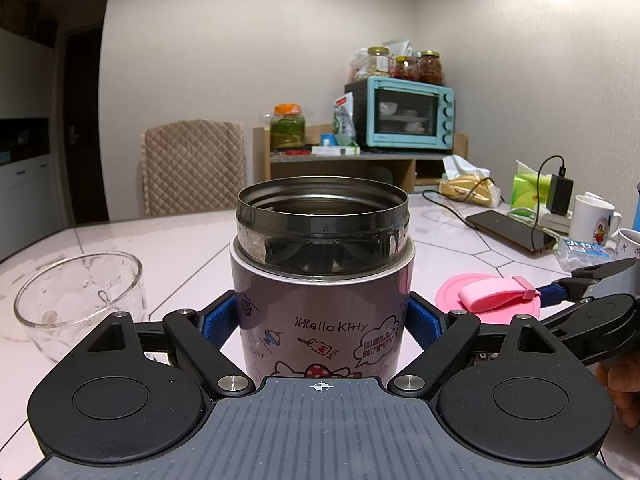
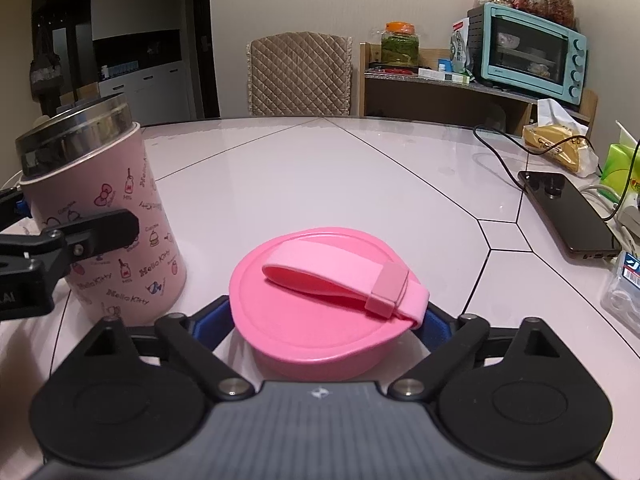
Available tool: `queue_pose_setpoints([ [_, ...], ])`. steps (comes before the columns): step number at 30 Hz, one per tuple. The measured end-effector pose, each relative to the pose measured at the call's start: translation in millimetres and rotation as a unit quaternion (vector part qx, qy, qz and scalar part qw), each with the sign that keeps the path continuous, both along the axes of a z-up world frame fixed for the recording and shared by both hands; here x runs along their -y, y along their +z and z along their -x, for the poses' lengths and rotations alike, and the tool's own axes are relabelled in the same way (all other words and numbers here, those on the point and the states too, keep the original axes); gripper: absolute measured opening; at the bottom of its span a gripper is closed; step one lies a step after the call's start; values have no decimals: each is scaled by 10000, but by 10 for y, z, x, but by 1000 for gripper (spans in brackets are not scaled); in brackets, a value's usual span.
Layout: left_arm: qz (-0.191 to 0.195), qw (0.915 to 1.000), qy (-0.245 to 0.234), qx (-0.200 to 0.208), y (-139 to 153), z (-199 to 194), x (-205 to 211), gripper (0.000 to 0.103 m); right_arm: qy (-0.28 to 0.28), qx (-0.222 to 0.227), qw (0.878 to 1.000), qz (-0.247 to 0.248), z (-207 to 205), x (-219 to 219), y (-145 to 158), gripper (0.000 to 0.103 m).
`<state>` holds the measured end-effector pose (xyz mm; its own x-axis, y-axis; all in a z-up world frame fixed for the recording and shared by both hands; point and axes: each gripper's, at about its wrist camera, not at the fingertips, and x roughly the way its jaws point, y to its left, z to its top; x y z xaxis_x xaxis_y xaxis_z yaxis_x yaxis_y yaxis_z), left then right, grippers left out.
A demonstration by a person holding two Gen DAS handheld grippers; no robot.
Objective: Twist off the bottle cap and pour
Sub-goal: 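Set the pink cap down on the table and open the right gripper, then open the left gripper to release the Hello Kitty jar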
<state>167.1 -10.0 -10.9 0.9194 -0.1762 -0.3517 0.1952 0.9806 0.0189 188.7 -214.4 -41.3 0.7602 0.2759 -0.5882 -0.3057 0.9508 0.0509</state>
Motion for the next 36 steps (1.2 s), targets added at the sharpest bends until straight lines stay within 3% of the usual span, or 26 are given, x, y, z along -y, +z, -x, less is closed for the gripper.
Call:
queue_pose_setpoints([
  [5, -1, 10000, 2, 1, 1, -1, 5, 90, 35, -22, 10000, 33, 2, -5, -3, 103],
  [36, -15, 10000, -11, 2, 4, 14, -18, 91, -160, 623, 9975, -275, 226, 141, 109, 103],
])
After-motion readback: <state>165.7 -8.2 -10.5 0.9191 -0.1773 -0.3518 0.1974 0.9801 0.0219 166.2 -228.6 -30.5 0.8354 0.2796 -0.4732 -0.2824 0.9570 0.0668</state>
